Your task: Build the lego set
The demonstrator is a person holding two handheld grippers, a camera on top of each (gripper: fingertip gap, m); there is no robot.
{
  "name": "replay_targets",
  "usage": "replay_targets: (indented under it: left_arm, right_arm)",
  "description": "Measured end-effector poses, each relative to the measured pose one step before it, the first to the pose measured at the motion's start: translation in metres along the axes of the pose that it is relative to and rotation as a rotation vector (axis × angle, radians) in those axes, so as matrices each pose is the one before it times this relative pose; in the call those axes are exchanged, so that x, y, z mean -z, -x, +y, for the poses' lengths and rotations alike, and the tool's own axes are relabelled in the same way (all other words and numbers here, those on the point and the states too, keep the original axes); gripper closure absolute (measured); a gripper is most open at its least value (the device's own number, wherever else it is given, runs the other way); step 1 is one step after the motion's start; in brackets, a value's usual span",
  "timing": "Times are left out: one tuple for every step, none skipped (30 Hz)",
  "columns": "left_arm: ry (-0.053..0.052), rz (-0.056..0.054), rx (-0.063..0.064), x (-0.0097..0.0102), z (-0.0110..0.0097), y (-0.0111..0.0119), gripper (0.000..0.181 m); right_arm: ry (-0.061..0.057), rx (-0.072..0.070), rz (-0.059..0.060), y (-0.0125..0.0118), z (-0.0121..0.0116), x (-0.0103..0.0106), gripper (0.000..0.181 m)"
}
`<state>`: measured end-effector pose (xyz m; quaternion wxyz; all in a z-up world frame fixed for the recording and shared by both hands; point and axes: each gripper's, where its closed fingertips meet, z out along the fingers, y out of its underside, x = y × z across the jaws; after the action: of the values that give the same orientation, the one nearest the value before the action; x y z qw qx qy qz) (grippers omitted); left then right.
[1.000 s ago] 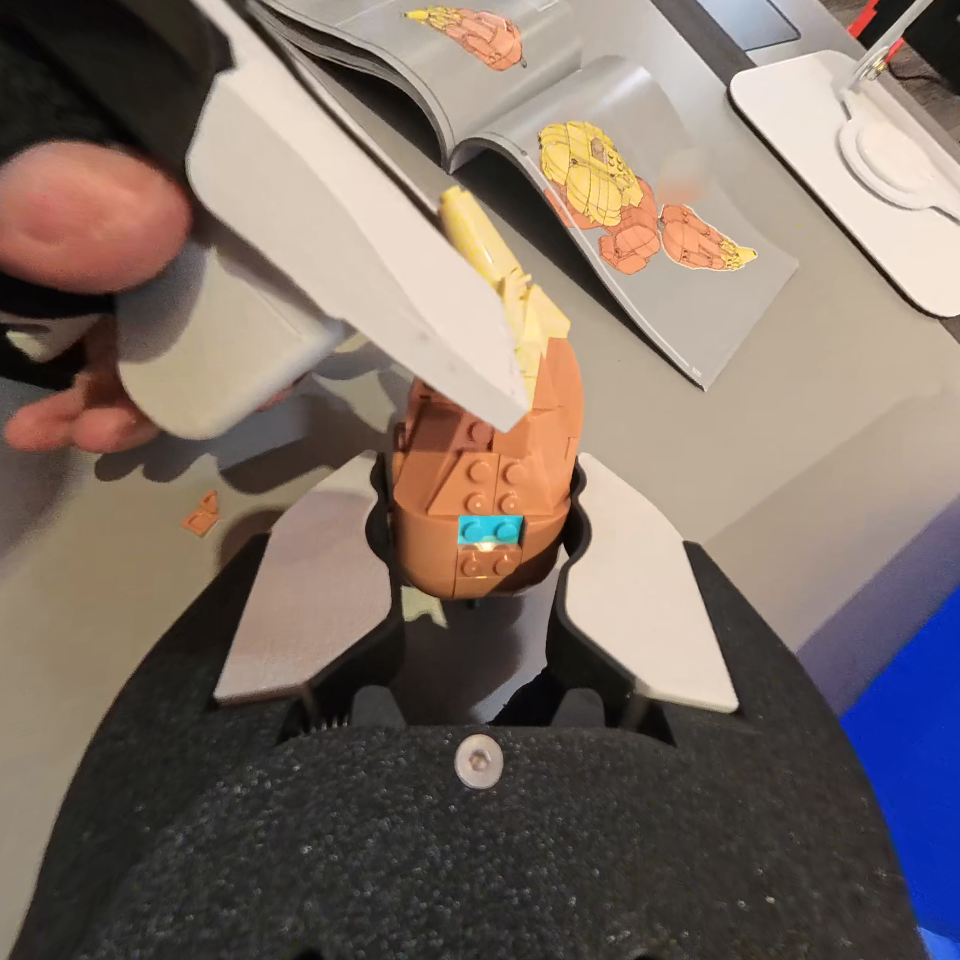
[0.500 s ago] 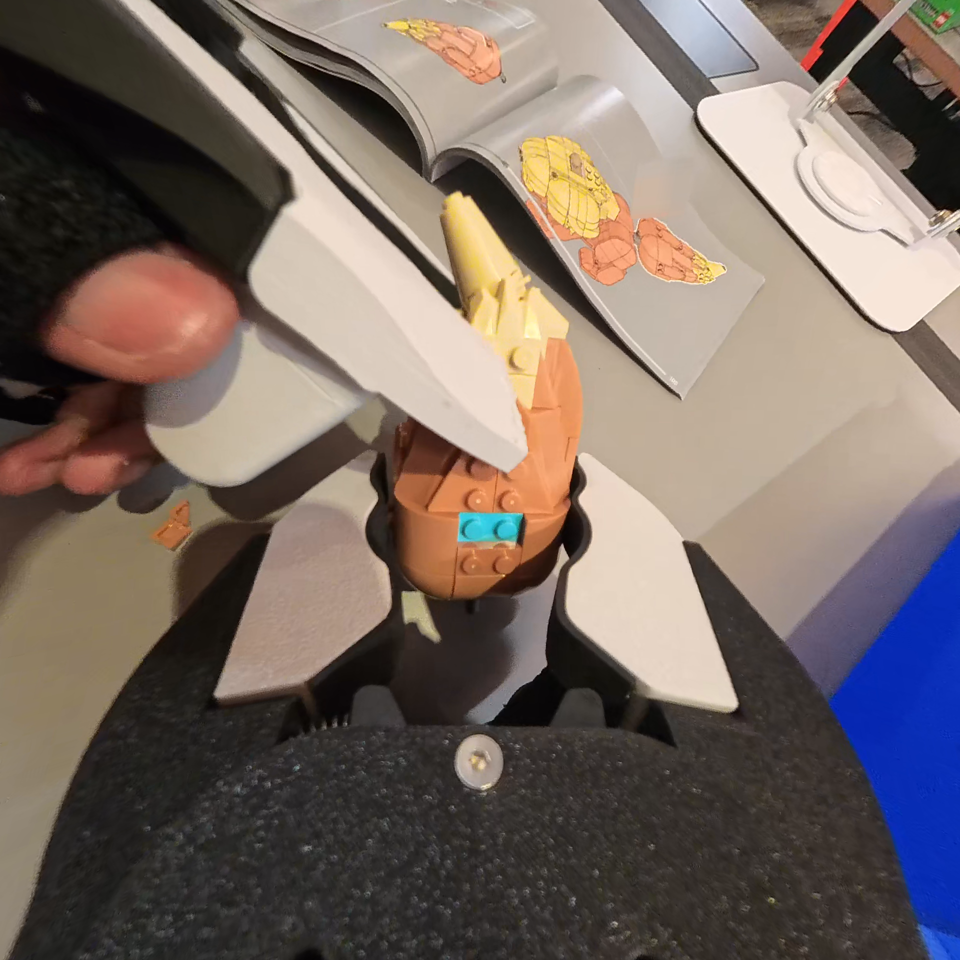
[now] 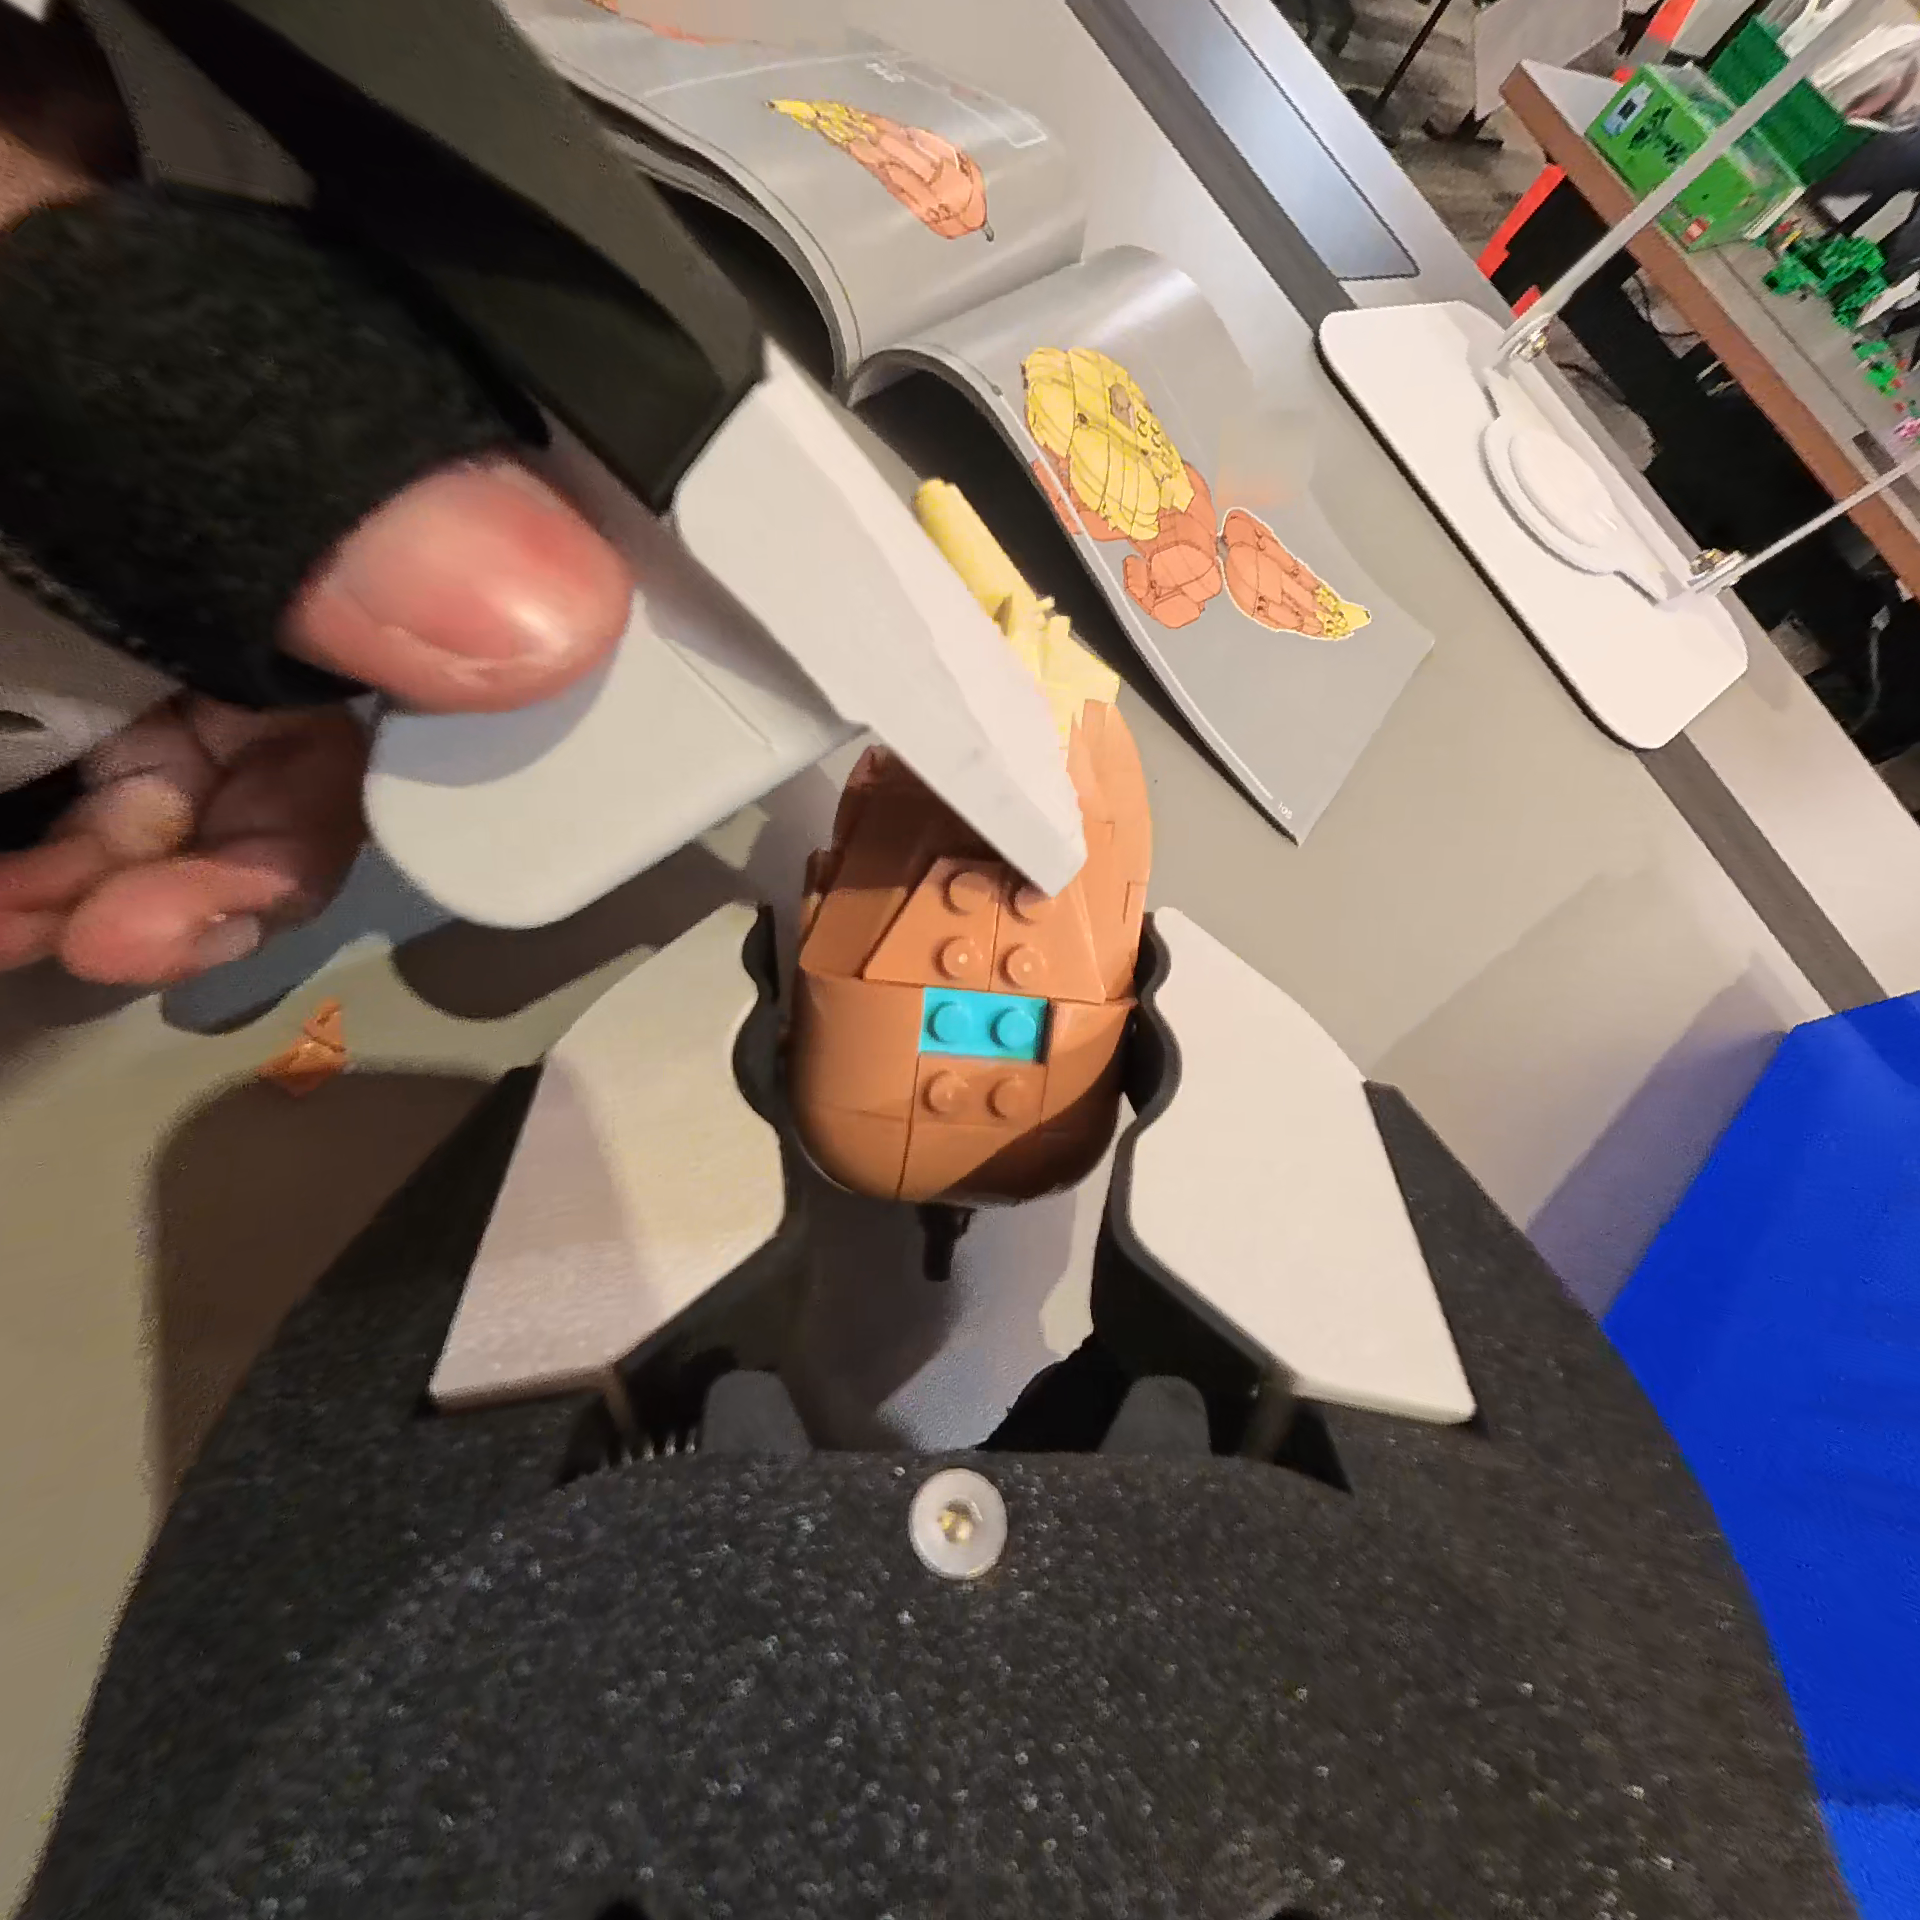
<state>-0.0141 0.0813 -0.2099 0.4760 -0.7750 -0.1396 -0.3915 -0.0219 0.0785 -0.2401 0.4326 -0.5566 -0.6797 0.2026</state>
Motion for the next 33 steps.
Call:
replay_targets:
  left_arm:
    - [-0.0030, 0.0042, 0.0059, 0.00007, 0.00003, -0.00002, 0.136]
    - [-0.0022, 0.0032, 0.0046, 0.00008, 0.00012, -0.00008, 0.136]
    - [-0.0028, 0.0022, 0.0019, 0.00009, 0.00002, -0.00012, 0.136]
    - [-0.0032, 0.0024, 0.0018, 0.00009, -0.00009, -0.00021, 0.136]
    - [-0.0021, 0.0021, 0.0003, -0.00002, -0.00005, -0.00018, 0.136]
    - [-0.0027, 0.0024, -0.0001, 0.00015, -0.00016, -0.00037, 0.136]
    - [-0.0034, 0.0007, -0.0020, 0.00021, -0.00031, -0.00032, 0.136]
    - [-0.0012, -0.0002, -0.0045, 0.00025, -0.00015, -0.00036, 0.136]
    - [-0.0014, 0.0002, -0.0059, 0.00021, -0.00018, -0.00046, 0.136]
    - [-0.0012, -0.0002, -0.0048, 0.00024, 0.00008, -0.00027, 0.136]
    - [-0.0005, -0.0001, -0.0051, 0.00018, 0.00018, -0.00017, 0.137]
    - [-0.0004, 0.0004, -0.0038, 0.00029, 0.00007, -0.00020, 0.137]
    - [-0.0012, 0.0009, -0.0019, 0.00032, 0.00008, -0.00021, 0.137]
    - [-0.0032, 0.0006, -0.0010, 0.00024, -0.00007, -0.00018, 0.137]
    - [-0.0041, -0.0014, -0.0008, 0.00022, -0.00007, -0.00002, 0.137]
    - [-0.0034, -0.0037, -0.0034, 0.00026, 0.00011, 0.00010, 0.137]
    - [-0.0032, -0.0034, -0.0052, 0.00006, 0.00009, 0.00016, 0.137]
    - [-0.0036, -0.0020, -0.0023, 0.00015, 0.00016, 0.00011, 0.137]
    - [-0.0016, -0.0014, -0.0017, 0.00008, 0.00023, 0.00011, 0.137]
    - [-0.0020, 0.0013, -0.0032, 0.00005, -0.00007, -0.00020, 0.137]
    - [-0.0004, 0.0014, -0.0007, 0.00019, -0.00001, -0.00010, 0.137]
    - [-0.0022, 0.0020, 0.0000, 0.00019, -0.00027, -0.00019, 0.137]
    - [-0.0017, 0.0009, -0.0020, 0.00023, -0.00003, -0.00005, 0.138]
    - [-0.0026, 0.0016, -0.0018, 0.00010, -0.00026, -0.00021, 0.138]
    - [0.0006, 0.0016, -0.0035, 0.00010, 0.00011, -0.00012, 0.138]
    - [0.0014, 0.0026, -0.0009, 0.00002, -0.00002, -0.00011, 0.138]
    - [-0.0030, 0.0039, 0.0022, 0.00000, -0.00038, -0.00020, 0.138]
    - [-0.0001, 0.0025, 0.0018, 0.00001, -0.00003, 0.00012, 0.138]
    - [-0.0005, 0.0056, 0.0023, 0.00011, -0.00036, 0.00011, 0.138]
    - [-0.0015, 0.0056, 0.0057, 0.00000, -0.00022, 0.00029, 0.138]
    - [0.0014, 0.0042, 0.0071, 0.00000, -0.00004, 0.00050, 0.138]
    - [-0.0016, 0.0069, 0.0071, 0.00010, -0.00060, 0.00009, 0.139]
    - [-0.0019, 0.0081, 0.0045, -0.00003, -0.00085, -0.00029, 0.139]
  right_arm:
    - [-0.0009, 0.0058, 0.0039, 0.00005, -0.00023, 0.00025, 0.116]
    - [-0.0020, 0.0026, 0.0022, 0.00009, -0.00027, 0.00023, 0.116]
    - [-0.0019, -0.0005, 0.0007, 0.00019, -0.00024, 0.00023, 0.116]
    - [-0.0028, 0.0007, 0.0015, 0.00000, -0.00030, 0.00025, 0.116]
    - [-0.0014, 0.0026, 0.0026, -0.00009, -0.00023, 0.00031, 0.116]
    - [-0.0035, 0.0025, 0.0032, -0.00012, -0.00051, 0.00039, 0.116]
    - [-0.0038, 0.0019, 0.0033, -0.00022, -0.00060, 0.00041, 0.116]
    - [-0.0021, 0.0038, 0.0038, -0.00015, -0.00034, 0.00039, 0.116]
    - [-0.0011, 0.0068, 0.0067, -0.00035, -0.00020, 0.00021, 0.116]
    - [-0.0005, 0.0070, 0.0059, -0.00010, -0.00007, 0.00009, 0.116]
    - [0.0004, 0.0049, 0.0036, 0.00004, 0.00001, 0.00006, 0.116]
    - [-0.0008, 0.0049, 0.0038, 0.00005, -0.00002, 0.00001, 0.116]
    - [-0.0012, 0.0041, 0.0033, -0.00001, -0.00019, 0.00006, 0.116]
    - [-0.0015, 0.0026, 0.0026, 0.00007, -0.00027, 0.00007, 0.116]
    - [-0.0002, 0.0020, 0.0012, 0.00011, -0.00009, 0.00003, 0.116]
    - [0.0004, 0.0004, 0.0003, 0.00024, 0.00009, -0.00024, 0.116]
    - [0.0014, 0.0031, 0.0018, 0.00003, 0.00034, -0.00024, 0.116]
    - [0.0014, 0.0043, 0.0026, 0.00002, 0.00027, -0.00019, 0.116]
    - [0.0017, 0.0034, 0.0023, 0.00008, 0.00023, -0.00012, 0.116]
    - [-0.0001, 0.0042, 0.0042, -0.00026, 0.00008, 0.00005, 0.116]
    - [0.0006, 0.0047, 0.0035, -0.00008, -0.00008, 0.00004, 0.116]
    - [-0.0016, 0.0029, 0.0030, -0.00024, -0.00030, 0.00007, 0.116]
    - [-0.0007, 0.0019, 0.0015, -0.00007, -0.00020, 0.00003, 0.116]
    - [-0.0014, 0.0013, 0.0015, -0.00012, -0.00020, 0.00004, 0.116]
    - [0.0006, 0.0030, 0.0018, -0.00009, 0.00011, 0.00002, 0.116]
    - [-0.0015, 0.0039, 0.0039, -0.00033, -0.00009, 0.00006, 0.116]
    - [-0.0024, 0.0026, 0.0032, -0.00029, -0.00024, 0.00002, 0.116]
    - [-0.0013, 0.0008, -0.0004, -0.00010, -0.00014, -0.00012, 0.116]
    - [-0.0043, 0.0007, 0.0021, -0.00033, -0.00045, -0.00014, 0.116]
    - [-0.0012, 0.0030, 0.0026, -0.00019, -0.00018, -0.00018, 0.116]
    - [0.0036, 0.0038, 0.0016, -0.00015, 0.00040, -0.00054, 0.115]
    - [-0.0030, 0.0033, 0.0052, -0.00068, -0.00046, -0.00029, 0.115]
    - [-0.0045, 0.0014, 0.0064, -0.00100, -0.00081, 0.00031, 0.115]
